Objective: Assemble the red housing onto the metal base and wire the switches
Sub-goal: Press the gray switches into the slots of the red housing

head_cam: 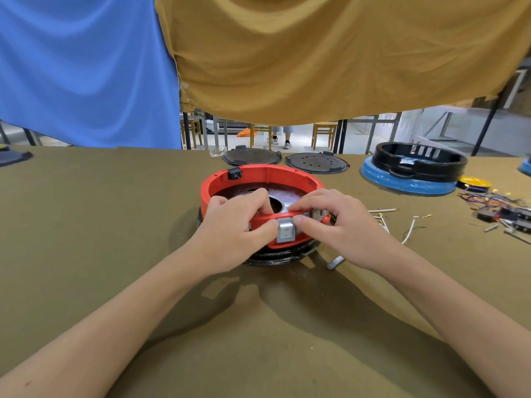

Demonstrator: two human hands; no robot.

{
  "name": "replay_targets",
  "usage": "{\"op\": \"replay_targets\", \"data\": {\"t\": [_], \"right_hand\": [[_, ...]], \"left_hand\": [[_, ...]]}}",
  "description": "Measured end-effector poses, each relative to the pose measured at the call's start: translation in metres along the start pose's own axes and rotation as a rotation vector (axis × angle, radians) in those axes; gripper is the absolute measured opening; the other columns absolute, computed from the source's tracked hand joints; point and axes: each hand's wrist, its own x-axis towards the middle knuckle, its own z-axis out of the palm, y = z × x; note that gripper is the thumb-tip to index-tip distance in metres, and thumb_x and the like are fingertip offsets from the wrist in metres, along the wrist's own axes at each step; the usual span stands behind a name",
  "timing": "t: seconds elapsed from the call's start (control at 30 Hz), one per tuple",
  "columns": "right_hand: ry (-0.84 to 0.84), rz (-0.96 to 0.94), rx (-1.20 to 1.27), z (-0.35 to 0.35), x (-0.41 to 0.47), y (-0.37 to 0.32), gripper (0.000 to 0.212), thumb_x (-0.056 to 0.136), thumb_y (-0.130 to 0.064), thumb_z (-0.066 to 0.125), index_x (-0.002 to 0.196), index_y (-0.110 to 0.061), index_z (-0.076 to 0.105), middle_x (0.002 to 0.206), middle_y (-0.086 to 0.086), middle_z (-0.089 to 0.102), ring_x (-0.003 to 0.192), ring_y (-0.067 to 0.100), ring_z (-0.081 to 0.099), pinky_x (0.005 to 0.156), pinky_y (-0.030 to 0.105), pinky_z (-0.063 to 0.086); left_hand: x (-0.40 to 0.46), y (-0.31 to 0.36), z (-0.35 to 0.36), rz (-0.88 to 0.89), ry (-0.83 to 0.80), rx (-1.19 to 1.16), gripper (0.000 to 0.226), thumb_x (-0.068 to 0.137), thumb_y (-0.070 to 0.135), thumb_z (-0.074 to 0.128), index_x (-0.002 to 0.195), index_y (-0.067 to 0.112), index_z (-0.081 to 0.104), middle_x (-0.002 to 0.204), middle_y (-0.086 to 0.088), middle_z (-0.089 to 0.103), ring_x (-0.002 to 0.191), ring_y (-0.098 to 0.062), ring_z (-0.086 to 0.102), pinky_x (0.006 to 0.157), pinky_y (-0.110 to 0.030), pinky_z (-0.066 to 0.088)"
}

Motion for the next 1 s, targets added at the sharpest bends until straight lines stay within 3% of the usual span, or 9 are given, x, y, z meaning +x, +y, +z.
{"op": "replay_targets", "data": {"t": [0.13, 0.23, 0.3, 0.47, 0.6, 0.77, 0.9, 1.0], "right_hand": [[-0.019, -0.001, -0.005, -0.002, 0.0042, -0.0005, 0.019, 0.091, -0.03, 0.064, 0.108, -0.027, 0.073, 0.104, -0.015, 0.065, 0.104, 0.001, 0.055, 0.088, 0.026, 0.047], [-0.014, -0.002, -0.015, -0.0031, 0.0062, -0.0009, 0.02, 0.091, -0.031, 0.065, 0.108, -0.025, 0.074, 0.103, -0.014, 0.066, 0.102, 0.004, 0.057, 0.088, 0.028, 0.048], [-0.011, -0.006, -0.027, -0.0031, 0.0066, -0.0016, 0.021, 0.091, -0.031, 0.064, 0.108, -0.025, 0.074, 0.102, -0.014, 0.066, 0.102, 0.004, 0.057, 0.088, 0.029, 0.049], [-0.039, -0.01, -0.008, -0.0036, 0.0019, -0.0001, 0.022, 0.094, -0.031, 0.062, 0.112, -0.027, 0.072, 0.108, -0.015, 0.064, 0.107, 0.002, 0.053, 0.091, 0.027, 0.046], [-0.06, -0.008, -0.031, -0.0052, -0.0005, 0.0011, 0.026, 0.093, -0.032, 0.062, 0.118, -0.028, 0.07, 0.116, -0.014, 0.063, 0.113, 0.002, 0.051, 0.096, 0.027, 0.045], [-0.05, -0.008, -0.029, -0.0059, 0.0011, 0.0001, 0.026, 0.092, -0.031, 0.064, 0.117, -0.027, 0.072, 0.115, -0.013, 0.065, 0.111, 0.002, 0.053, 0.094, 0.029, 0.047], [-0.054, -0.019, -0.023, -0.0072, 0.0056, -0.0023, 0.023, 0.09, -0.029, 0.067, 0.111, -0.024, 0.074, 0.106, -0.012, 0.067, 0.103, 0.003, 0.057, 0.087, 0.029, 0.051], [-0.031, -0.017, -0.02, -0.0049, 0.007, -0.0026, 0.02, 0.088, -0.025, 0.07, 0.107, -0.023, 0.074, 0.1, -0.015, 0.064, 0.098, 0.003, 0.058, 0.083, 0.027, 0.051]], "left_hand": [[0.0029, 0.0012, -0.0013, -0.039, -0.024, -0.027, 0.021, 0.082, 0.043, 0.041, 0.081, 0.023, 0.047, 0.078, 0.0, 0.061, 0.08, -0.005, 0.046, 0.093, -0.029, 0.026], [0.004, 0.0028, -0.003, -0.059, -0.049, -0.052, 0.023, 0.081, 0.041, 0.041, 0.082, 0.02, 0.049, 0.074, 0.0, 0.06, 0.078, 0.015, 0.041, 0.09, -0.014, 0.021], [0.0033, 0.0026, -0.0036, -0.054, -0.059, -0.054, 0.02, 0.082, 0.04, 0.042, 0.082, 0.021, 0.049, 0.072, 0.005, 0.057, 0.076, 0.021, 0.038, 0.088, -0.011, 0.018], [0.0016, 0.0043, -0.003, -0.036, -0.041, -0.022, 0.025, 0.081, 0.047, 0.041, 0.084, 0.023, 0.05, 0.079, 0.003, 0.062, 0.084, -0.001, 0.045, 0.091, -0.023, 0.025], [0.0, 0.004, -0.0047, -0.034, -0.048, -0.043, 0.027, 0.079, 0.05, 0.043, 0.084, 0.025, 0.051, 0.081, 0.005, 0.063, 0.086, 0.01, 0.04, 0.087, -0.02, 0.027], [0.0004, 0.0041, -0.0065, -0.037, -0.072, -0.055, 0.026, 0.08, 0.05, 0.045, 0.082, 0.025, 0.051, 0.078, 0.004, 0.063, 0.081, -0.003, 0.048, 0.09, -0.027, 0.029], [0.0025, 0.0035, -0.0052, -0.06, -0.077, -0.053, 0.023, 0.078, 0.047, 0.045, 0.081, 0.025, 0.049, 0.077, 0.003, 0.061, 0.085, 0.001, 0.043, 0.088, -0.017, 0.023], [0.0033, 0.0019, -0.005, -0.056, -0.076, -0.043, 0.019, 0.085, 0.043, 0.052, 0.081, 0.025, 0.047, 0.075, 0.005, 0.057, 0.083, -0.002, 0.044, 0.09, -0.024, 0.023]]}}
